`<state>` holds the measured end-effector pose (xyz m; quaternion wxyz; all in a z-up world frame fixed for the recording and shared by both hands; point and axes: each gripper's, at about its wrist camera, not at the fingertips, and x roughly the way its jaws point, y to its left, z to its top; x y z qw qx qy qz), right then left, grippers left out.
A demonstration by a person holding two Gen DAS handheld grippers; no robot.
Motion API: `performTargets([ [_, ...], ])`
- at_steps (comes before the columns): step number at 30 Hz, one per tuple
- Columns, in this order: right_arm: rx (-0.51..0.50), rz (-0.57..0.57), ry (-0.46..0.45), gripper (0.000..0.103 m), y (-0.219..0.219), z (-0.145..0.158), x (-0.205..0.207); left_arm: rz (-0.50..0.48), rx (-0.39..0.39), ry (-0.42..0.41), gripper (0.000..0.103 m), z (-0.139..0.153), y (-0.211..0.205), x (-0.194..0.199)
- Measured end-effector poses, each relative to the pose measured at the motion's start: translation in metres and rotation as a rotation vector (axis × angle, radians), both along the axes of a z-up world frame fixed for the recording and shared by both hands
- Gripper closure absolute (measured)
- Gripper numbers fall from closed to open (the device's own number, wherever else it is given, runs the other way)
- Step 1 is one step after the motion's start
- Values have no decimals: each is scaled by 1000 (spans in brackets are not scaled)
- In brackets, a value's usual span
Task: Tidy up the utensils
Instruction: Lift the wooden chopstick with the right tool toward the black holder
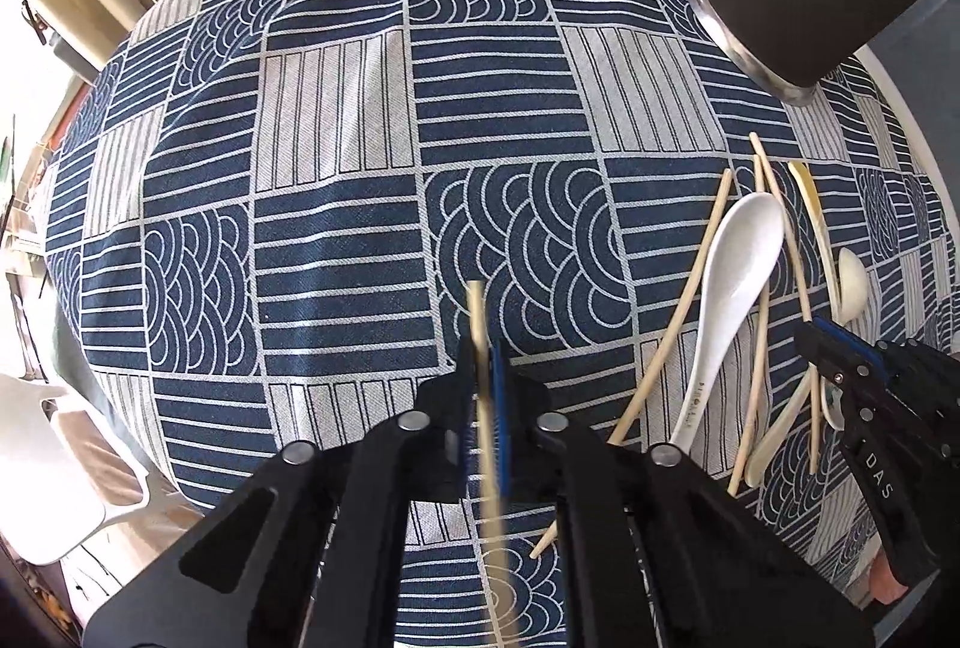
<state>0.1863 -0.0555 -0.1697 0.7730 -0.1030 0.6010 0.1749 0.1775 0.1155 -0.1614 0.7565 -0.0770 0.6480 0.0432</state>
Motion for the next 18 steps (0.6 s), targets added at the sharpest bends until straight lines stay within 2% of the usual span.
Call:
performTargets([
  [4, 58, -17, 14, 98, -6, 6, -2, 26, -35, 7, 98, 4, 10, -3],
  [10, 118, -29, 4, 98, -14, 23, -7, 7, 19, -39, 98, 22, 27, -7],
  [12, 132, -32, -8, 98, -14, 29, -7, 4, 42, -60, 98, 32, 22, -8],
  [15, 156, -36, -30, 98, -18, 42, -10, 2, 32, -88, 98, 45, 24, -12],
  [18, 175, -35, -64, 98, -22, 57, -13, -18, 82, -125, 98, 58, 16, -16],
])
